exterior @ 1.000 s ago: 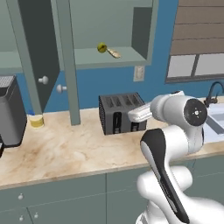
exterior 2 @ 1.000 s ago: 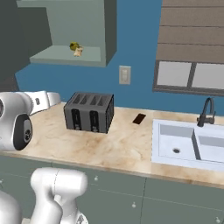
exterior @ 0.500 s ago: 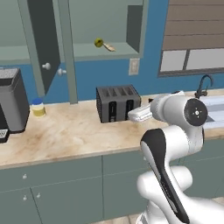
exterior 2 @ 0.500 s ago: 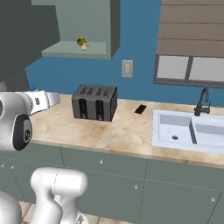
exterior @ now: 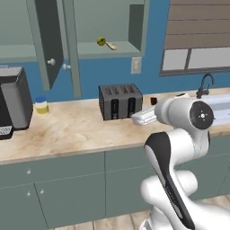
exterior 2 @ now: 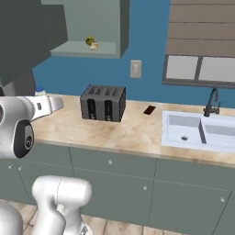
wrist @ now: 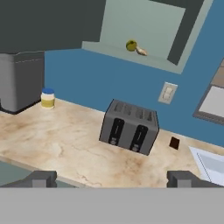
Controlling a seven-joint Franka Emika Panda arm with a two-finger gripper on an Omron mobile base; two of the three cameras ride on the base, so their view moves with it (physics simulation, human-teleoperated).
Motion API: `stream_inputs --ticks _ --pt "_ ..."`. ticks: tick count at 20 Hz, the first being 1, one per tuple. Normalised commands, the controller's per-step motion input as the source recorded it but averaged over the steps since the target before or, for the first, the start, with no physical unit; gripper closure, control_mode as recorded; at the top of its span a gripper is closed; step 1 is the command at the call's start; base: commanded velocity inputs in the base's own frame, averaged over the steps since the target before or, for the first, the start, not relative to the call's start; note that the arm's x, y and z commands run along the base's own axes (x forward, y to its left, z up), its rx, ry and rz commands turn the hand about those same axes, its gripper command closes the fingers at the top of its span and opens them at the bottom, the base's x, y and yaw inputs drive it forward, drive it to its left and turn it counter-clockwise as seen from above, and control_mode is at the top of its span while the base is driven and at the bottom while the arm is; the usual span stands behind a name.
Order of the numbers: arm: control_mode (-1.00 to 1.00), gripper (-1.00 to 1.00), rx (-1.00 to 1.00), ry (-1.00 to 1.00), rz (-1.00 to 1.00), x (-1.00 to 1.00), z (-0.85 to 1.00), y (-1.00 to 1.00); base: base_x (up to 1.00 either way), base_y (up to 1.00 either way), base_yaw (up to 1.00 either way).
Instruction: Pick the bar and honey bottle from the counter and place them in the cabinets closest to them.
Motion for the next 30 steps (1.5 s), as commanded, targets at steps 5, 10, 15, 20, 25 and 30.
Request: stream_inputs --ticks 5,10,15,20,25,30 --pt "1.0 -1.0 0.0 0.0 0.0 0.0 0.0 0.0 -0.26 0.45 0.0" --pt "1.0 -1.0 0.0 0.0 0.0 0.0 0.0 0.0 -0.22 0.53 0.0" --pt "1.0 -1.0 0.0 0.0 0.0 0.0 0.0 0.0 -0.32 0.53 0.0" --pt "1.0 -1.0 0.0 0.0 0.0 0.0 0.0 0.0 -0.34 0.56 0.0" --pt "1.0 -1.0 0.0 0.0 0.0 0.0 0.0 0.0 -0.31 0.57 0.0" --pt "1.0 -1.0 0.0 0.0 0.0 0.0 0.0 0.0 -0.23 0.59 0.0"
